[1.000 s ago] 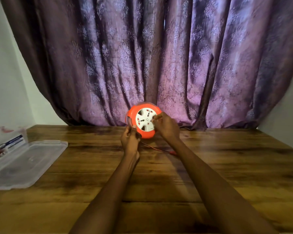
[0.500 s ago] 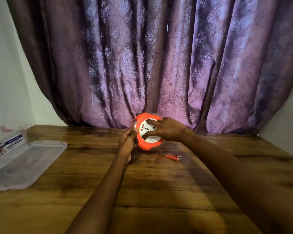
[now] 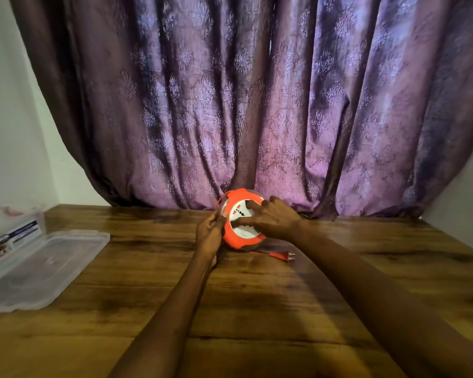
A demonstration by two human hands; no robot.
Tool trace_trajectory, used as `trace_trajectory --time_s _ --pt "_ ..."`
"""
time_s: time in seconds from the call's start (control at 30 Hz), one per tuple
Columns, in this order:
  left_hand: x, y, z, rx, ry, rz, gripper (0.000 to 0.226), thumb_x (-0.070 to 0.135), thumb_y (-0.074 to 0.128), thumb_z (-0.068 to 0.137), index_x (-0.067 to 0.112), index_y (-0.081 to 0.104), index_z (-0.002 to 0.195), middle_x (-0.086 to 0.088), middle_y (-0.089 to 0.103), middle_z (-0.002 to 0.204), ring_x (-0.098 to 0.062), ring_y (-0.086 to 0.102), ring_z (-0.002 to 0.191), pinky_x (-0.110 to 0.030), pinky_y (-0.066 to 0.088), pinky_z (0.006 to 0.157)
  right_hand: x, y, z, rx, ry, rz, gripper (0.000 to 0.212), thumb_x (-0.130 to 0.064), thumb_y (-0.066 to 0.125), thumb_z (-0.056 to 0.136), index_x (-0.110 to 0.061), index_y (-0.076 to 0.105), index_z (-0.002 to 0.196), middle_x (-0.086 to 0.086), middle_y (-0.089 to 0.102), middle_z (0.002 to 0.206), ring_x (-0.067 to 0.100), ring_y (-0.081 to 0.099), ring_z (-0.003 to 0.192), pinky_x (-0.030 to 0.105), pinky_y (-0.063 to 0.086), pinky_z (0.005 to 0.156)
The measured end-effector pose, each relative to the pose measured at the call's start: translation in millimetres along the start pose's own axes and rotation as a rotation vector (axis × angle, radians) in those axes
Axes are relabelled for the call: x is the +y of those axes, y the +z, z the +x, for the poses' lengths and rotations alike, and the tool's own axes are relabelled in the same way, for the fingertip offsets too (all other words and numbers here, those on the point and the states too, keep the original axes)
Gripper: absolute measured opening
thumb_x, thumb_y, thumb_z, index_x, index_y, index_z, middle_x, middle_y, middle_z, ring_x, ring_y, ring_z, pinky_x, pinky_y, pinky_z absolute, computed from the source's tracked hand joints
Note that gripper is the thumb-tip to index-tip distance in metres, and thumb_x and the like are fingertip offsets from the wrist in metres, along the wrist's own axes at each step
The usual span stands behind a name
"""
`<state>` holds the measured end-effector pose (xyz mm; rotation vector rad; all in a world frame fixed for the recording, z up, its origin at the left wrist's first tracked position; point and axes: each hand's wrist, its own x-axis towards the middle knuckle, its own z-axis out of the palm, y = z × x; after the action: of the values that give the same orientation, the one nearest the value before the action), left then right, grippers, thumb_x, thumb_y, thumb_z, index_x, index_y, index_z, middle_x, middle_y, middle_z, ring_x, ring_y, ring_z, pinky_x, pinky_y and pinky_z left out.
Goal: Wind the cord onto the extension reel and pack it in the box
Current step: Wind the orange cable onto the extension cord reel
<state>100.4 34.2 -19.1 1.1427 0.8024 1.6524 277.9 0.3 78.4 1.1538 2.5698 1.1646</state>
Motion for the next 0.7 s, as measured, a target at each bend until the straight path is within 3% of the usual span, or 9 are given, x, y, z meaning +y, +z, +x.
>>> trace_trajectory --time_s 0.1,0.2,0.27,0.33,0.4,0.47,0.6,0.7 --pt "7.1 9.3 -6.4 0.009 -0.003 -0.066 0.036 0.025 0.065 0.095 0.013 0.066 0.129 -0.007 0.071 0.117 -0.011 0.061 0.090 -0.030 0.055 0.079 4.2 -2.9 -2.7 0.053 0.034 -0.017 0.049 -0.031 0.033 0.089 -0.050 0.053 0.129 0.009 0.056 0.130 0.032 0.065 0.089 0.039 0.048 0.070" --pt "8.1 12.1 -9.2 0.060 -0.018 -0.043 0.030 0.043 0.062 0.095 0.015 0.074 0.100 0.002 0.065 0.082 -0.008 0.051 0.071 -0.026 0.044 0.062 10.5 -3.0 -4.7 0.083 0.039 -0.060 0.050 -0.032 0.031 0.089 -0.051 0.053 0.129 0.009 0.056 0.134 0.031 0.062 0.095 0.038 0.046 0.073" --pt "3.6 8.8 -4.0 0.086 -0.069 -0.050 0.043 0.063 0.061 0.087 0.022 0.072 0.085 0.000 0.063 0.082 -0.016 0.053 0.078 -0.033 0.043 0.073 15.5 -4.5 -7.5 0.089 0.040 -0.070 0.049 -0.030 0.033 0.089 -0.051 0.056 0.127 0.010 0.057 0.134 0.030 0.063 0.095 0.037 0.046 0.072" --pt "9.0 6.8 -1.4 0.110 -0.070 -0.038 0.051 0.071 0.058 0.084 0.024 0.075 0.096 0.001 0.069 0.101 -0.018 0.060 0.097 -0.038 0.045 0.090 19.8 -6.7 -11.1 0.085 0.044 -0.078 0.049 -0.026 0.034 0.088 -0.051 0.058 0.124 0.011 0.057 0.135 0.030 0.063 0.094 0.037 0.046 0.071" --pt "20.8 4.3 0.0 0.196 0.027 0.030 0.049 0.048 0.052 0.099 0.013 0.065 0.130 -0.001 0.060 0.135 -0.018 0.054 0.127 -0.039 0.037 0.114 23.2 -7.9 -13.3 0.069 0.046 -0.095 0.049 -0.026 0.033 0.088 -0.051 0.058 0.123 0.010 0.058 0.135 0.030 0.063 0.095 0.038 0.046 0.073" --pt "29.4 -0.2 0.6 0.266 0.091 0.087 0.044 0.027 0.048 0.104 0.003 0.054 0.140 -0.006 0.053 0.144 -0.021 0.048 0.135 -0.038 0.031 0.119 27.0 -8.4 -15.7 0.042 0.060 -0.106 0.049 -0.028 0.033 0.087 -0.052 0.058 0.123 0.009 0.058 0.133 0.029 0.062 0.095 0.038 0.046 0.073" --pt "19.1 -20.4 14.2 0.378 0.123 0.183 0.035 0.037 0.057 0.095 0.021 0.066 0.124 -0.005 0.068 0.121 -0.028 0.064 0.110 -0.047 0.047 0.106 35.7 -4.2 -21.8 0.000 0.125 -0.088 0.044 -0.030 0.045 0.089 -0.052 0.055 0.125 0.010 0.057 0.132 0.030 0.061 0.094 0.040 0.044 0.074" --pt "20.6 -15.0 12.3 0.303 0.062 0.167 0.032 0.019 0.062 0.093 0.013 0.064 0.125 0.000 0.066 0.096 -0.005 0.061 0.083 -0.041 0.053 0.098 36.8 -3.0 -23.9 -0.006 0.195 -0.068 0.045 -0.034 0.036 0.090 -0.054 0.053 0.127 0.011 0.058 0.132 0.031 0.061 0.097 0.040 0.044 0.077"
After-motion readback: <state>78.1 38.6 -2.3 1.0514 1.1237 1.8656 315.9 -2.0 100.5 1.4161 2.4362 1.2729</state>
